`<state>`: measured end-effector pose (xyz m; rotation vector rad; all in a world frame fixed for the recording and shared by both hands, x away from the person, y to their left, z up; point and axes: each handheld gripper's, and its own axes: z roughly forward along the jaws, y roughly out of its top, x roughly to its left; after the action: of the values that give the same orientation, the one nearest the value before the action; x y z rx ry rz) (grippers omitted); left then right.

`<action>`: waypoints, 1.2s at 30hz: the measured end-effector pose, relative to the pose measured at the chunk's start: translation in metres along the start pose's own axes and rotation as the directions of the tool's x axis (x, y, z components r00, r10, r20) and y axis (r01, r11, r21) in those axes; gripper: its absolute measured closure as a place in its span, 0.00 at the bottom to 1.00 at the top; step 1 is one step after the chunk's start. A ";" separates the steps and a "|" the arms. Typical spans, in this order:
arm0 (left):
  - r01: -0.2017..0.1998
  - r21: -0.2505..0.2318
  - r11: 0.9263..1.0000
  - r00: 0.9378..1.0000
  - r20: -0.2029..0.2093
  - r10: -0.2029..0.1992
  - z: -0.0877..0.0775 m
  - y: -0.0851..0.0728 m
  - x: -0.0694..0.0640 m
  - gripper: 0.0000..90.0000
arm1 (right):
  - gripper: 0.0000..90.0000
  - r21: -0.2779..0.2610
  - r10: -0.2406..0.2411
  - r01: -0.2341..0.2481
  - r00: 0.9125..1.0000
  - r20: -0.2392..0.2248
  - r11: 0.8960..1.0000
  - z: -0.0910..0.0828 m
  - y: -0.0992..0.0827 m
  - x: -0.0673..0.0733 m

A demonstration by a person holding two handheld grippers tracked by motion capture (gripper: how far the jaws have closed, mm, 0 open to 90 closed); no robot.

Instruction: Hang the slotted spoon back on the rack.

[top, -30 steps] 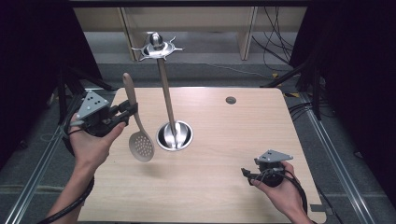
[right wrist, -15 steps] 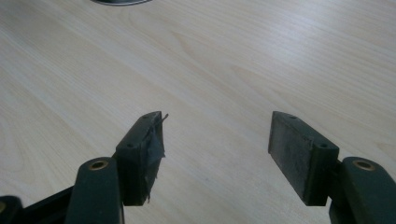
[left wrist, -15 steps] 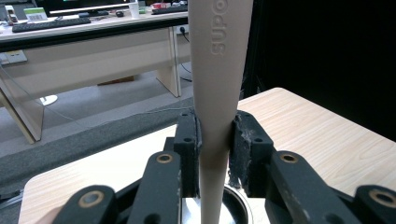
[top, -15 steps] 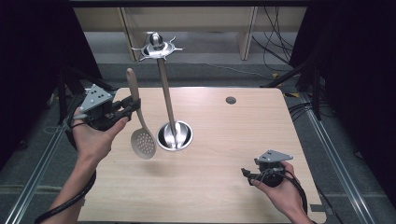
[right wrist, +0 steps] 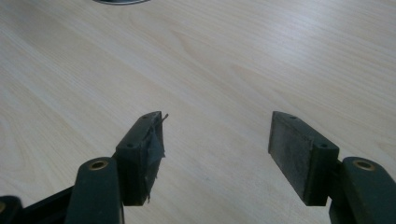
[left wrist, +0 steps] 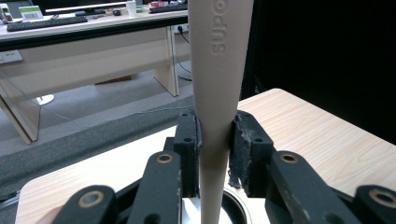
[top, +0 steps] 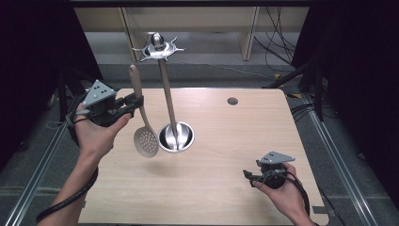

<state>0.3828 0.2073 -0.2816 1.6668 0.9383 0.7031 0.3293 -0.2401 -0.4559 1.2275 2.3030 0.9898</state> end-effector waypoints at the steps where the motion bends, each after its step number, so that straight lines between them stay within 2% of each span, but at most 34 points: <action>1: 0.013 0.005 1.000 1.000 0.006 -0.013 0.000 0.000 -0.001 0.80 | 0.40 0.000 0.000 0.000 1.000 0.000 1.000 0.000 0.000 0.000; 4: 0.013 0.008 1.000 1.000 0.006 -0.013 0.001 0.002 0.000 0.80 | 0.40 -0.002 -0.009 0.009 1.000 0.002 1.000 0.001 0.000 0.000; 5: 0.001 0.006 1.000 1.000 -0.001 -0.001 0.001 0.002 0.001 0.80 | 0.40 -0.001 -0.009 0.009 1.000 0.001 1.000 0.001 0.000 0.000; 6: 0.016 0.010 1.000 1.000 0.006 -0.016 0.002 0.002 0.000 0.80 | 0.40 -0.006 -0.021 0.021 1.000 0.004 1.000 0.001 -0.001 -0.001; 8: 0.015 0.011 1.000 1.000 0.008 -0.015 0.003 0.003 0.000 0.80 | 0.40 0.000 -0.008 0.008 1.000 0.001 1.000 0.001 0.000 0.000; 9: -0.001 0.008 1.000 1.000 0.003 0.001 0.002 0.004 0.001 0.80 | 0.40 0.000 -0.007 0.007 1.000 0.001 1.000 0.001 0.000 0.000; 10: 0.014 0.010 1.000 1.000 0.008 -0.014 0.003 0.004 0.000 0.80 | 0.40 0.000 -0.007 0.007 1.000 0.001 1.000 0.001 0.000 0.000; 12: 0.000 0.006 1.000 1.000 0.003 0.000 0.003 0.006 0.001 0.80 | 0.40 0.000 -0.008 0.008 1.000 0.000 1.000 0.001 0.000 0.000; 14: 0.016 0.011 1.000 1.000 0.009 -0.016 0.003 0.007 0.000 0.80 | 0.40 0.001 -0.009 0.009 1.000 -0.001 1.000 0.001 0.000 0.000; 16: -0.002 0.011 1.000 1.000 0.003 0.002 0.004 0.008 0.002 0.80 | 0.40 -0.002 -0.029 0.029 1.000 0.001 1.000 0.002 -0.001 -0.002; 18: 0.010 0.018 1.000 1.000 0.010 -0.010 0.004 0.008 0.001 0.80 | 0.40 -0.004 -0.030 0.030 1.000 0.001 1.000 0.002 -0.001 -0.002; 19: -0.007 0.018 1.000 1.000 0.003 0.007 0.005 0.009 0.002 0.80 | 0.40 -0.006 -0.036 0.036 0.999 0.002 0.999 0.002 -0.001 -0.002; 21: 0.012 0.022 1.000 1.000 0.011 -0.013 0.005 0.009 0.002 0.80 | 0.40 0.002 -0.017 0.017 1.000 -0.002 1.000 0.002 0.000 -0.001; 23: 0.000 0.020 1.000 1.000 0.006 0.000 0.006 0.010 0.003 0.80 | 0.40 0.007 -0.009 0.009 1.000 -0.004 1.000 0.001 -0.001 -0.001; 25: 0.013 0.024 1.000 1.000 0.012 -0.013 0.007 0.011 0.003 0.80 | 0.40 0.003 -0.016 0.016 1.000 -0.002 1.000 0.002 -0.001 -0.001; 30: 0.011 0.032 0.999 1.000 0.016 -0.012 0.008 0.013 0.004 0.80 | 0.40 0.003 -0.018 0.018 1.000 -0.001 1.000 0.002 -0.001 -0.001; 31: -0.001 0.030 1.000 1.000 0.010 0.001 0.008 0.014 0.005 0.80 | 0.40 0.003 -0.017 0.017 1.000 -0.001 1.000 0.002 -0.001 -0.001; 36: 0.009 0.048 0.999 1.000 0.024 -0.010 0.010 0.015 0.004 0.80 | 0.40 0.002 -0.014 0.014 1.000 -0.001 1.000 0.002 -0.001 -0.001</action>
<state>0.3970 0.2039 -0.2696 1.7080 0.9521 0.6575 0.3307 -0.2409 -0.4575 1.2098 2.3109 0.9843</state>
